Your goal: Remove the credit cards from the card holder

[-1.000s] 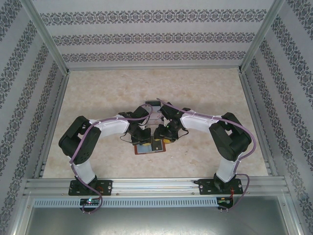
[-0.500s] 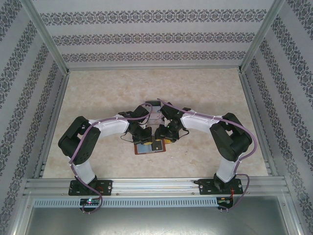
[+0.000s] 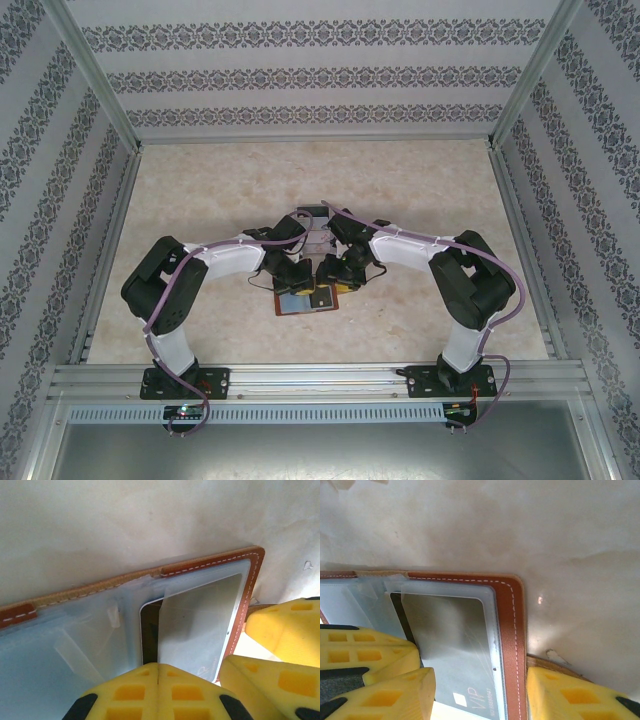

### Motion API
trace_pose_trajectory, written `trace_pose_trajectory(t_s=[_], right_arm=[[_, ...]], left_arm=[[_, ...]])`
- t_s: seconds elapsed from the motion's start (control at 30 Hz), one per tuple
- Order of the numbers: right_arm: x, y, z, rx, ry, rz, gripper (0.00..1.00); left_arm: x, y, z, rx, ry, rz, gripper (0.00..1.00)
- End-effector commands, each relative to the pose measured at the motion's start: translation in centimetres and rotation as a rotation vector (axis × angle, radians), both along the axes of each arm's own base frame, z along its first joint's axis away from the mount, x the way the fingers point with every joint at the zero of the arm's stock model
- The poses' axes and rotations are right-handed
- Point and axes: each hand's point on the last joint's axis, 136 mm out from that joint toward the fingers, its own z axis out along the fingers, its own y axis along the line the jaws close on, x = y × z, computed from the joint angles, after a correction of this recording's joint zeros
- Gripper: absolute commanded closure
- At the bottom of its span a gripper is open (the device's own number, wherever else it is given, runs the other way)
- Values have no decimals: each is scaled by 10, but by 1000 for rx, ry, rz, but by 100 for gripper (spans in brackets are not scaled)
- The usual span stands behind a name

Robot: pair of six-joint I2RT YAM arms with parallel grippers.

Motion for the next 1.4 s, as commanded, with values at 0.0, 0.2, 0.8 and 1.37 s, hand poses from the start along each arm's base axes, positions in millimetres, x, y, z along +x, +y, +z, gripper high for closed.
trace_pose_trajectory(t_s=[0.0,0.2,0.8,1.37], right_arm=[[10,5,10,16,-25,-10,47],[11,13,11,44,-23,-5,47],[9,11,8,15,-29,1,48],[6,24,8,72,-9,13,50]], left_arm=[[-1,6,-9,35,12,-3,96],[-4,7,-11,39,18,-3,97],[-4,7,-13,44,25,-4,97],[-4,6,-12,39,25,-5,97]])
